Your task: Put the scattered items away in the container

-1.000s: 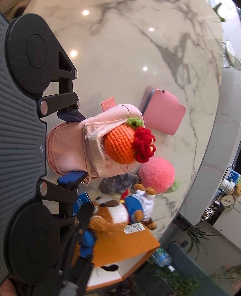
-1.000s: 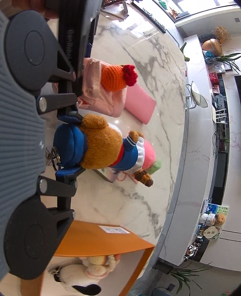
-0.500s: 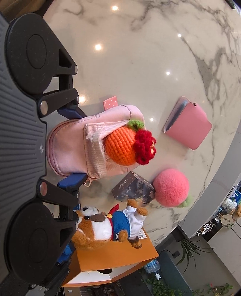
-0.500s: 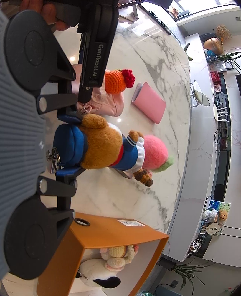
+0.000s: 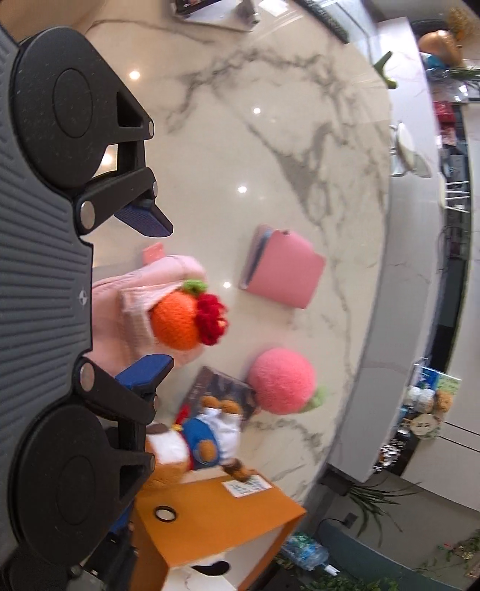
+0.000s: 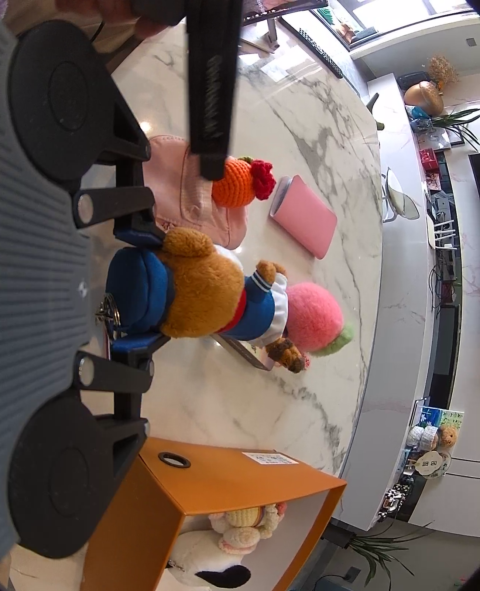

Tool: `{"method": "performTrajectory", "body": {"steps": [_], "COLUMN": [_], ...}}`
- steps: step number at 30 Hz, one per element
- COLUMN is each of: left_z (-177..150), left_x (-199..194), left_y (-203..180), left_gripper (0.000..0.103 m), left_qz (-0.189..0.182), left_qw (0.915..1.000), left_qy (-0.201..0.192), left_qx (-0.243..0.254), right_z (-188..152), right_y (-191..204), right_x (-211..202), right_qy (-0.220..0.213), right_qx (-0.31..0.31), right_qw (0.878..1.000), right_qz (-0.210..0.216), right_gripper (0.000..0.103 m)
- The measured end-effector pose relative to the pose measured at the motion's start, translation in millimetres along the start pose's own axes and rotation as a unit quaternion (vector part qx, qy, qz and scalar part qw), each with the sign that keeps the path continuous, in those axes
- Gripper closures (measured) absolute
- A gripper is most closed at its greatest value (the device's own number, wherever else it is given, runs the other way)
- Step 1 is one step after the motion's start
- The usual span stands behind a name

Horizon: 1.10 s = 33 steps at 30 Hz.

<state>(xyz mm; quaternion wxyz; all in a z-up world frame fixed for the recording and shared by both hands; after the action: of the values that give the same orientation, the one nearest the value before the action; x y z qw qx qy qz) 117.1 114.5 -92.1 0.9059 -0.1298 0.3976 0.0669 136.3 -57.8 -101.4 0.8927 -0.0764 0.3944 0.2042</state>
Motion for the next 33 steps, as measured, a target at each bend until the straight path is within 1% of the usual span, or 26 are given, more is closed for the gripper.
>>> {"method": "performTrajectory", "body": {"steps": [1, 3, 7, 10, 11, 12, 13, 14, 16, 21, 24, 27, 33], "left_z": [4.2, 8.2, 8.1, 7.7, 7.6, 7.7, 7.3, 6.8, 4.5, -3.1, -4.0, -3.5, 1.2], "left_x": [-0.6, 3.0, 12.6, 21.3, 23.6, 25.6, 27.0, 27.9, 30.4, 37.9, 36.0, 32.5, 17.0], "left_y": [-1.1, -4.3, -9.7, -13.2, -14.3, -15.6, -16.6, -17.9, -19.4, -16.4, -18.2, -18.7, -25.9], "left_gripper": [0.025, 0.029, 0.03, 0.031, 0.034, 0.044, 0.048, 0.049, 0.055, 0.054, 0.055, 0.056, 0.056], "left_qz": [-0.002, -0.008, -0.032, -0.026, -0.027, -0.028, -0.028, -0.026, -0.021, -0.017, -0.015, -0.017, -0.018], "left_qw": [1.0, 0.9999, 0.9995, 0.9996, 0.9996, 0.9996, 0.9996, 0.9996, 0.9996, 0.9997, 0.9995, 0.9994, 0.9982], "left_qy": [-0.008, -0.007, -0.003, -0.003, -0.003, -0.003, -0.004, -0.007, -0.01, -0.001, -0.009, -0.012, -0.037], "left_qx": [0.002, 0.006, -0.006, -0.004, -0.002, 0.001, 0.003, 0.008, 0.019, 0.018, 0.028, 0.028, 0.043], "right_z": [-0.6, -1.0, -0.8, -0.9, -1.2, -1.4, -2.0, -2.2, -2.4, -3.0, -3.7, -4.1, -3.7], "right_y": [-0.4, -1.2, -2.0, -2.5, -2.5, -2.6, -3.0, -3.3, -4.5, -4.1, -4.0, -4.4, -5.5], "right_x": [0.7, 1.9, 2.9, 5.4, 6.5, 7.7, 8.8, 9.8, 11.1, 11.1, 10.2, 7.2, -2.4], "right_qy": [0.001, 0.003, 0.003, 0.005, 0.007, 0.008, 0.009, 0.01, 0.013, 0.012, 0.012, 0.01, -0.001], "right_qx": [0.001, 0.003, 0.004, 0.006, 0.006, 0.007, 0.008, 0.01, 0.012, 0.015, 0.015, 0.016, 0.016], "right_qw": [1.0, 1.0, 1.0, 1.0, 1.0, 1.0, 1.0, 1.0, 1.0, 1.0, 1.0, 1.0, 1.0], "right_qz": [0.0, 0.0, 0.003, 0.003, 0.003, 0.003, 0.003, 0.003, 0.003, 0.004, 0.004, 0.001, -0.002], "right_gripper": [0.054, 0.054, 0.054, 0.054, 0.054, 0.054, 0.054, 0.054, 0.054, 0.054, 0.054, 0.054, 0.054]}}
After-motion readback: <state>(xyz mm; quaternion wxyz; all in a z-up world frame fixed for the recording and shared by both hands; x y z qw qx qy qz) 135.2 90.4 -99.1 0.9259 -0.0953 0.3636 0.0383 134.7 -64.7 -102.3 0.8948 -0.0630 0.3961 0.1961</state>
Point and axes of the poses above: each gripper's, at about its wrist camera, not at the fingertips, and x roughly the way its jaws point, y to its left, z to its top, the point moved 2 cm from there along x, roughly the way its jaws point, and after that the axes turned 5 degrees about -y, right-handed, at the moved point
